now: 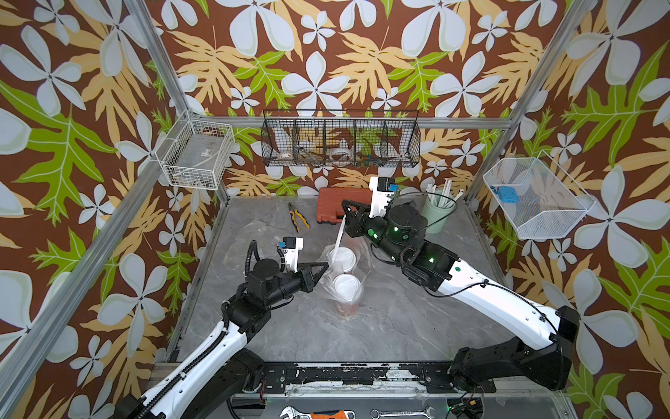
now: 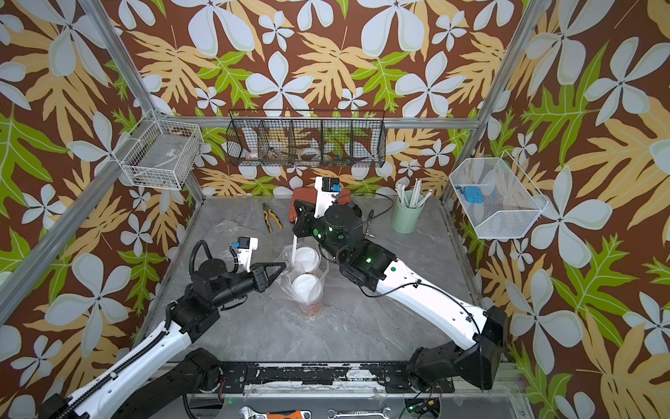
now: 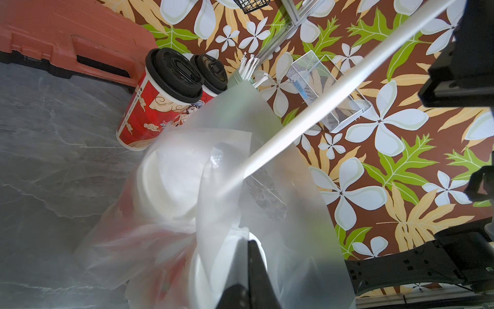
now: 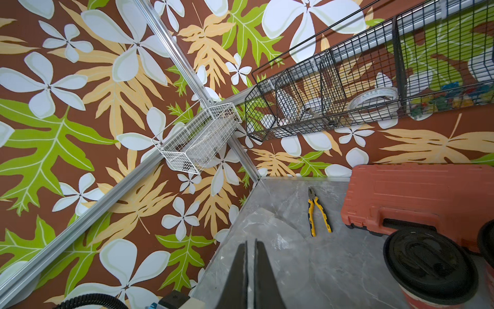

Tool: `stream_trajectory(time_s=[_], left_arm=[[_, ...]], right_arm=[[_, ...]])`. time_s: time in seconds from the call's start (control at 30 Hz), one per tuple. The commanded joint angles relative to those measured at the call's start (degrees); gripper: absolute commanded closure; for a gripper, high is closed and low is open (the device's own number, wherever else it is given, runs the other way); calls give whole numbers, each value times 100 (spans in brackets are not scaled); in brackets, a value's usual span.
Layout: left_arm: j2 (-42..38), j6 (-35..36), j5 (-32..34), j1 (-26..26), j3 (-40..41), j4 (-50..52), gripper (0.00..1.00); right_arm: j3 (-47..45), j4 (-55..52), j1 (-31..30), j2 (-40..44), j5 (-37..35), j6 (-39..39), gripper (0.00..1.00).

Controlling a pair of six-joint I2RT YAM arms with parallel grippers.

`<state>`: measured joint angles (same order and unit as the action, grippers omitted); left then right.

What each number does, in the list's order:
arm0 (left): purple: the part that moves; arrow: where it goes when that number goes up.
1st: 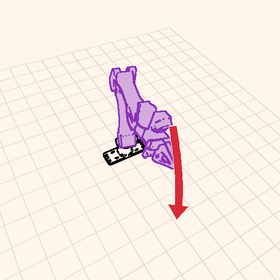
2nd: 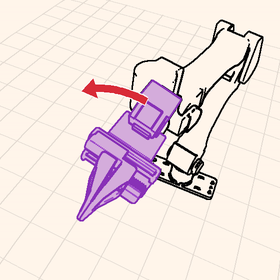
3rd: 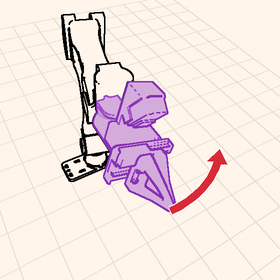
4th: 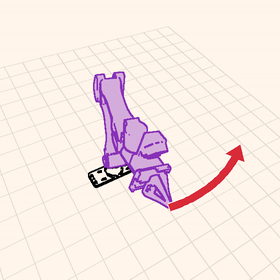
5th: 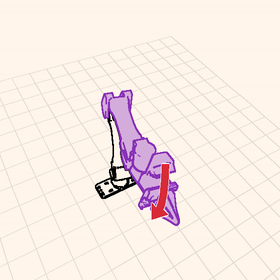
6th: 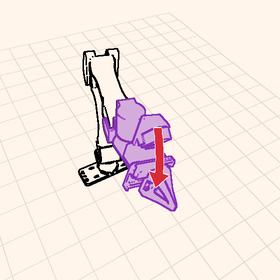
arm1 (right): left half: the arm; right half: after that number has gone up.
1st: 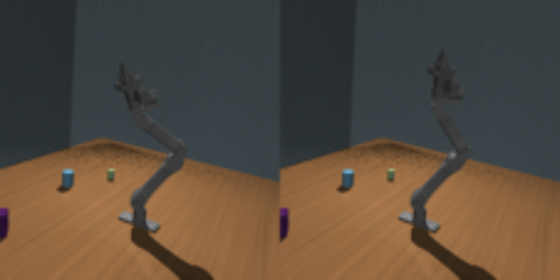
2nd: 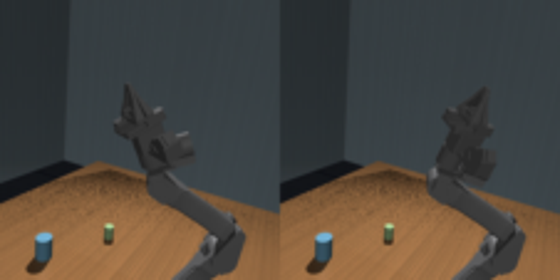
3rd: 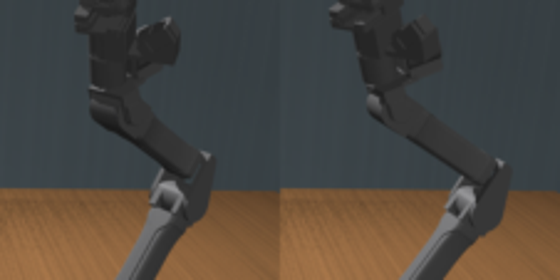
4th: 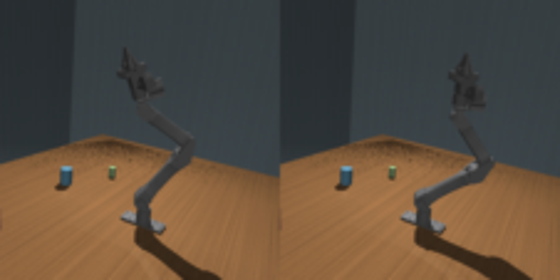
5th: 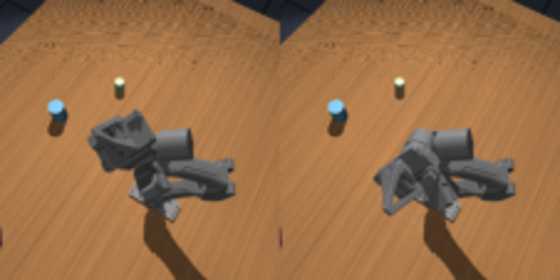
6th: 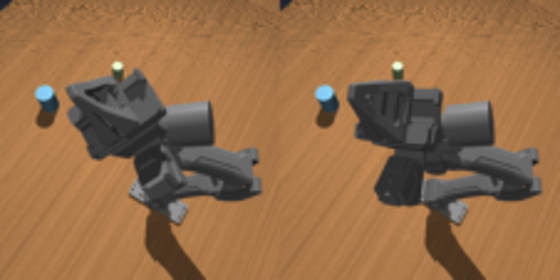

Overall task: Pack milk tea into plastic carrier bags
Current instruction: Place the straw in the plastic carrier bag.

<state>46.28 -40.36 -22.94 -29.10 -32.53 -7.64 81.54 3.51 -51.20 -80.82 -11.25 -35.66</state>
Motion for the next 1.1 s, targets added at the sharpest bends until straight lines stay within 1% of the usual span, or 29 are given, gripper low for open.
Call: stream_trajectory(time_s=[0.0, 0.2, 0.33, 0.4, 0.57, 0.73, 0.9, 1.07], left_arm=[[-30, -8, 0, 1, -16, -39, 100], [-180, -25, 98, 1, 10, 91, 100], [-199, -16, 98, 1, 43, 122, 100], [-191, -33, 89, 3, 52, 89, 100], [-143, -42, 67, 1, -1, 18, 100], [-137, -43, 63, 1, -44, 17, 100], [-172, -42, 94, 2, -43, 52, 100], [-156, -42, 94, 5, -25, 52, 100]], right_arm=[[4, 202, -4, -22, 133, -202, 100], [-382, 209, -4, 7, 0, -548, 100], [-637, 296, -4, 75, -9, -574, 100], [-719, 315, -5, 60, 53, -506, 100], [-1035, 732, -5, -13, 775, -99, 100], [-1341, 833, -13, -183, 1189, 149, 100], [-1723, 848, -13, -320, 1223, 343, 100], [-1878, 800, -13, -553, 1186, 496, 100]])
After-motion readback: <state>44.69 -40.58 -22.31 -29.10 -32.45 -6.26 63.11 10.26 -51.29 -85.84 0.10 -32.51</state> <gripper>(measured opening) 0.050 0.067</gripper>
